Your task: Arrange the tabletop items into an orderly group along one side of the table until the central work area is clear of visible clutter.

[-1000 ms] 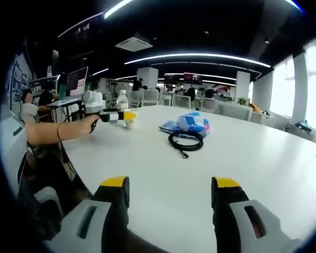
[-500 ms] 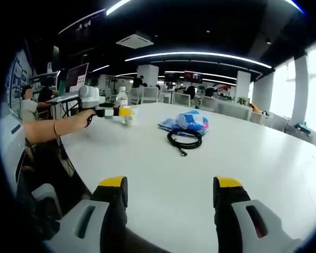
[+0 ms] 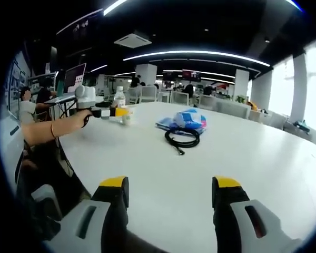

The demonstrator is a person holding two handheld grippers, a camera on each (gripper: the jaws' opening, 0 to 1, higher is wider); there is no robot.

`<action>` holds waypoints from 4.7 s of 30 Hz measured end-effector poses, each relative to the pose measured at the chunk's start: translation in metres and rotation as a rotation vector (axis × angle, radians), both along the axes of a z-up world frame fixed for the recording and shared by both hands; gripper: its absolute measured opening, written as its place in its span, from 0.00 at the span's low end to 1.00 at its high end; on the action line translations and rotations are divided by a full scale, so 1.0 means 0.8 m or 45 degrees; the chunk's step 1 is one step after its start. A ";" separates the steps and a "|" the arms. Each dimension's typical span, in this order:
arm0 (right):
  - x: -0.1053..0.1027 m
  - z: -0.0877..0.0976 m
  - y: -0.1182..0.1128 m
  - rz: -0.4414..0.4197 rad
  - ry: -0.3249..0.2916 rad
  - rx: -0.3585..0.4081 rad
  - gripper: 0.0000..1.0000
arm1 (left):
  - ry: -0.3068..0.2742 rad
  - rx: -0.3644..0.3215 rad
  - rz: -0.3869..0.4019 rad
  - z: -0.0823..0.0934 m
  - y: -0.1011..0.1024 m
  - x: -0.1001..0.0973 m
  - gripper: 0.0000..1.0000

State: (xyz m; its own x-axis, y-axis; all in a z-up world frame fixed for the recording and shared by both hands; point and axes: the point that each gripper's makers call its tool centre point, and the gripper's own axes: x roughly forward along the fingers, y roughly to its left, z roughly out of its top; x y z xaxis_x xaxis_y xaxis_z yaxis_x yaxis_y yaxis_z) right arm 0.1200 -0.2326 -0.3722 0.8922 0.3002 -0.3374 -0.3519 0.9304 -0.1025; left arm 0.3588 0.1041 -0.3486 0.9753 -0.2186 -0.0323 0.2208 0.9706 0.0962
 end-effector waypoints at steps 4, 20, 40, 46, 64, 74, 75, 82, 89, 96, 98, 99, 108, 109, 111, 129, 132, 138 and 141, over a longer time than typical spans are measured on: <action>0.003 0.007 0.000 0.003 -0.012 -0.002 0.61 | -0.018 0.016 -0.017 0.006 -0.007 -0.004 0.99; 0.028 0.023 0.005 0.037 -0.034 -0.004 0.60 | -0.086 0.078 -0.086 0.022 -0.038 -0.020 0.98; 0.068 0.027 -0.011 -0.006 -0.010 -0.006 0.57 | -0.092 0.139 -0.183 0.022 -0.074 -0.036 0.98; 0.084 0.025 -0.013 -0.015 -0.009 -0.005 0.57 | -0.074 0.149 -0.228 0.013 -0.096 -0.038 0.98; 0.112 0.017 -0.012 -0.010 0.035 0.039 0.55 | -0.046 0.184 -0.315 0.006 -0.126 -0.038 0.97; 0.135 0.017 -0.004 0.014 0.042 0.134 0.52 | 0.000 0.161 -0.400 -0.004 -0.156 -0.045 0.96; 0.135 0.017 -0.004 0.013 0.042 0.133 0.52 | 0.001 0.161 -0.400 -0.004 -0.156 -0.045 0.96; 0.149 0.013 0.002 0.034 0.081 0.179 0.52 | 0.060 0.121 -0.404 -0.008 -0.164 -0.042 0.96; 0.170 0.015 0.003 0.021 0.089 0.161 0.52 | 0.126 0.105 -0.395 -0.017 -0.172 -0.038 0.95; 0.187 0.012 0.004 0.013 0.110 0.156 0.51 | 0.153 0.128 -0.378 -0.023 -0.177 -0.033 0.93; 0.191 0.010 0.004 0.012 0.121 0.166 0.51 | 0.160 0.124 -0.378 -0.024 -0.177 -0.033 0.92; 0.192 0.010 0.005 0.014 0.123 0.170 0.51 | 0.166 0.121 -0.375 -0.024 -0.178 -0.032 0.92; 0.218 0.002 0.004 -0.041 0.135 0.185 0.49 | 0.184 0.068 -0.308 -0.026 -0.175 -0.012 0.91; 0.222 0.001 0.004 -0.047 0.141 0.196 0.49 | 0.193 0.064 -0.303 -0.029 -0.175 -0.009 0.91; 0.229 -0.005 0.004 -0.073 0.160 0.205 0.49 | 0.216 0.064 -0.298 -0.035 -0.177 -0.006 0.90; 0.271 -0.044 0.007 -0.173 0.254 0.172 0.44 | 0.318 0.040 -0.224 -0.063 -0.179 0.024 0.85; 0.277 -0.046 0.006 -0.201 0.246 0.188 0.38 | 0.322 0.028 -0.221 -0.061 -0.182 0.028 0.85; 0.299 -0.057 0.006 -0.231 0.265 0.178 0.38 | 0.322 0.026 -0.230 -0.052 -0.204 0.038 0.84; 0.301 -0.062 0.010 -0.224 0.281 0.164 0.38 | 0.327 0.031 -0.243 -0.052 -0.216 0.041 0.84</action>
